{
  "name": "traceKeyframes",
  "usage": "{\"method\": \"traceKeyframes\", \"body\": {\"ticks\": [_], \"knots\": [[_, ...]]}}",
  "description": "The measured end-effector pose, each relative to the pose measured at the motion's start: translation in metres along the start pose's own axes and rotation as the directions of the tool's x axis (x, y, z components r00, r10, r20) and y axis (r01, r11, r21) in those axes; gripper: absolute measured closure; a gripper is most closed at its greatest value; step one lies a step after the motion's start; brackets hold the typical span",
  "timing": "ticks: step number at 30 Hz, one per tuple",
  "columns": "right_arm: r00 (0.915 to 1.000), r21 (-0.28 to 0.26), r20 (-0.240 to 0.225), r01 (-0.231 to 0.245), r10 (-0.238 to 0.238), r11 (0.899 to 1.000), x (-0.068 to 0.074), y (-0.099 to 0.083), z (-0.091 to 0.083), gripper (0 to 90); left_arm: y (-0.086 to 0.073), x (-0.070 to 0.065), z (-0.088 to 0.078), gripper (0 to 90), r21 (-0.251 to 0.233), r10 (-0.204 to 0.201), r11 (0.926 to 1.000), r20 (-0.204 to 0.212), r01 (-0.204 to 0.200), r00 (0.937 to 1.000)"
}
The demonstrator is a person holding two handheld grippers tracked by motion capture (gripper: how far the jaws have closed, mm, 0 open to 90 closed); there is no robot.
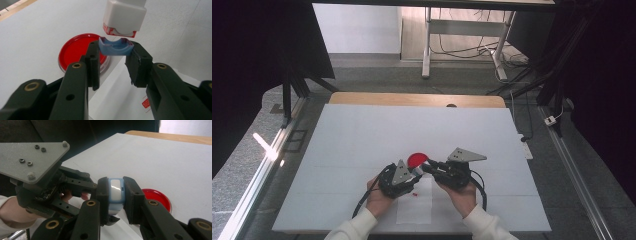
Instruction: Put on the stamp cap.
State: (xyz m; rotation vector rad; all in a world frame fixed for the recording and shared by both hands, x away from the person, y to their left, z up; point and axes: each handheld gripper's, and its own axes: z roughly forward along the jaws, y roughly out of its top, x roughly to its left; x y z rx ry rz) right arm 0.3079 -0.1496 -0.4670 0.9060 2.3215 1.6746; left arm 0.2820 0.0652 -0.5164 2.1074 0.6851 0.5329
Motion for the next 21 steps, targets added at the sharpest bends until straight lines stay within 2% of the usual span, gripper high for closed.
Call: {"method": "traceKeyframes", "body": {"ticks": [21], "knots": [[0.9996,0.013,-0.003,-0.026,0.026,1.0,0.0,-0.0025,0.0037,75.2,0.0003,-0.0026,0.0,64.3,-0.001,0.016,0.9999,-0.012,-0.016,0.9998]]}}
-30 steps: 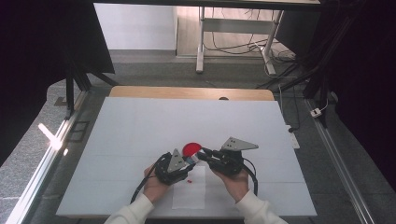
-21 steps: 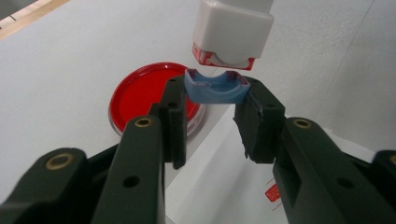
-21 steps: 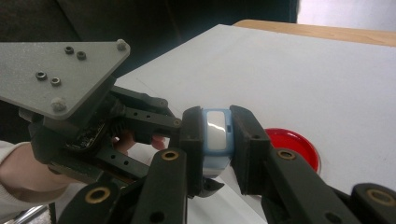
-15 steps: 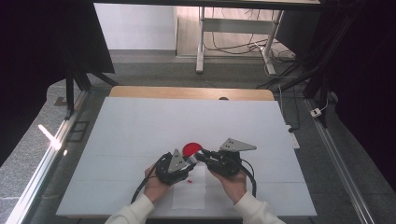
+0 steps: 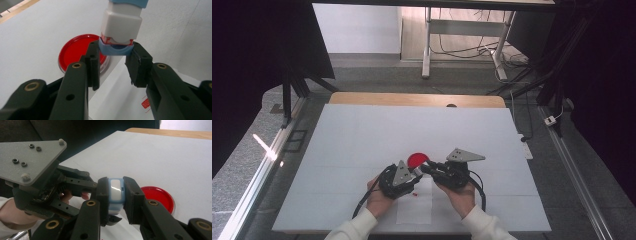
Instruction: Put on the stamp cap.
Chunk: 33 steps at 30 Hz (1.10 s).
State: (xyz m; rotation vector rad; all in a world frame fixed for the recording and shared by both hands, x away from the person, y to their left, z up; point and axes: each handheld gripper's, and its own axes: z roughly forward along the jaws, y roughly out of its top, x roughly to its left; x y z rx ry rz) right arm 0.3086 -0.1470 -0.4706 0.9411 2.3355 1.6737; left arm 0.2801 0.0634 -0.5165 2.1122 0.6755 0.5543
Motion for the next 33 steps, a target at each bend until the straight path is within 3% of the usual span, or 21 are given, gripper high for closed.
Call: {"method": "traceKeyframes", "body": {"ticks": [33], "knots": [[0.9996,0.062,-0.021,-0.018,0.019,0.998,-0.0014,0.0,0.004,75.4,0.0014,-0.0063,-0.0011,64.6,0.013,0.046,0.9989,-0.031,-0.046,0.9985]]}}
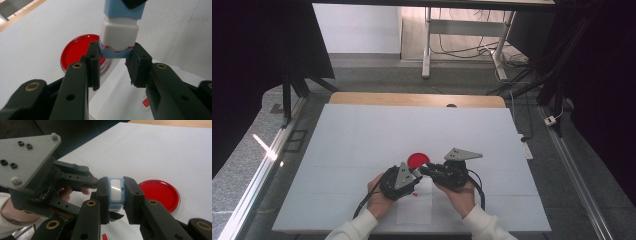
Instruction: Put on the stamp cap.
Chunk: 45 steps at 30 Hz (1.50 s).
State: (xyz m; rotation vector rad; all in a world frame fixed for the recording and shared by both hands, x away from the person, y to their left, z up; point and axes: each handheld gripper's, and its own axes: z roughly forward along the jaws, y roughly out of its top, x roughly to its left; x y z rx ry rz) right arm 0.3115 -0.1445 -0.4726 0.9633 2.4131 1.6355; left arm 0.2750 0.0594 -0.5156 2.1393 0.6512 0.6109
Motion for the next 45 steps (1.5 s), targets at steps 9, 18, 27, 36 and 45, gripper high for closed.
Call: {"method": "traceKeyframes", "body": {"ticks": [9,18,27,36,45], "knots": [[0.9996,0.014,0.01,0.027,-0.027,1.0,0.003,-0.001,0.002,75.5,0.001,-0.002,-0.001,64.6,0.004,0.014,0.9999,-0.013,-0.014,0.9998],[0.9995,0.003,0.011,0.028,-0.028,1.0,0.002,-0.001,0.0,75.4,-0.001,0.002,0.0,63.7,0.0,0.001,1.0,-0.001,-0.001,1.0],[0.999,-0.01,0.02,0.04,-0.04,0.999,0.002,-0.001,-0.001,75.4,-0.003,0.005,0.0,52.1,0.019,-0.03,0.9994,-0.004,0.03,0.9995],[0.9984,-0.028,0.03,0.048,-0.047,0.998,-0.003,0.002,-0.007,75.3,-0.01,0.012,-0.008,39.2,0.033,-0.099,0.9946,0.019,0.098,0.9949],[0.9965,-0.037,0.049,0.069,-0.067,0.997,-0.007,0.003,-0.012,75.3,-0.023,0.025,-0.033,34.2,0.041,-0.166,0.9856,0.054,0.164,0.9847]]}}
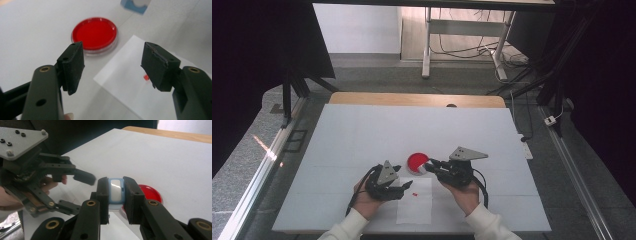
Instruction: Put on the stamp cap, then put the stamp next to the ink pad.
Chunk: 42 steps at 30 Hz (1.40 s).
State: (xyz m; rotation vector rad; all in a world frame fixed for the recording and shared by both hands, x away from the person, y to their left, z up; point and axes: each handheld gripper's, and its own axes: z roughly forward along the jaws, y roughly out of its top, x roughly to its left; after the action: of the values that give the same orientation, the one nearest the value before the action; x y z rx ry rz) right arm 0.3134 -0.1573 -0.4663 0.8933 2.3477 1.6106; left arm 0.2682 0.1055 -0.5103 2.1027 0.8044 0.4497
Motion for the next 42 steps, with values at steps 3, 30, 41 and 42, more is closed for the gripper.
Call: {"method": "traceKeyframes", "body": {"ticks": [3,30,41,42], "knots": [[1.0,-0.004,0.006,0.006,-0.005,1.0,-0.001,0.001,-0.002,75.3,-0.005,0.006,-0.008,33.7,0.006,-0.017,0.9998,0.009,0.017,0.9998],[0.9957,0.02,0.06,0.069,-0.07,0.997,-0.011,0.003,-0.003,75.2,-0.054,0.04,-0.065,33.0,-0.006,-0.128,0.9918,-0.058,0.128,0.9901],[0.9891,0.043,0.112,0.091,-0.095,0.995,-0.02,0.004,-0.001,75.2,-0.055,0.041,-0.064,32.8,-0.003,-0.124,0.9923,-0.057,0.124,0.9907],[0.9882,0.051,0.118,0.092,-0.098,0.994,-0.021,0.004,-0.001,75.2,-0.055,0.041,-0.064,32.7,-0.002,-0.123,0.9924,-0.057,0.123,0.9908]]}}
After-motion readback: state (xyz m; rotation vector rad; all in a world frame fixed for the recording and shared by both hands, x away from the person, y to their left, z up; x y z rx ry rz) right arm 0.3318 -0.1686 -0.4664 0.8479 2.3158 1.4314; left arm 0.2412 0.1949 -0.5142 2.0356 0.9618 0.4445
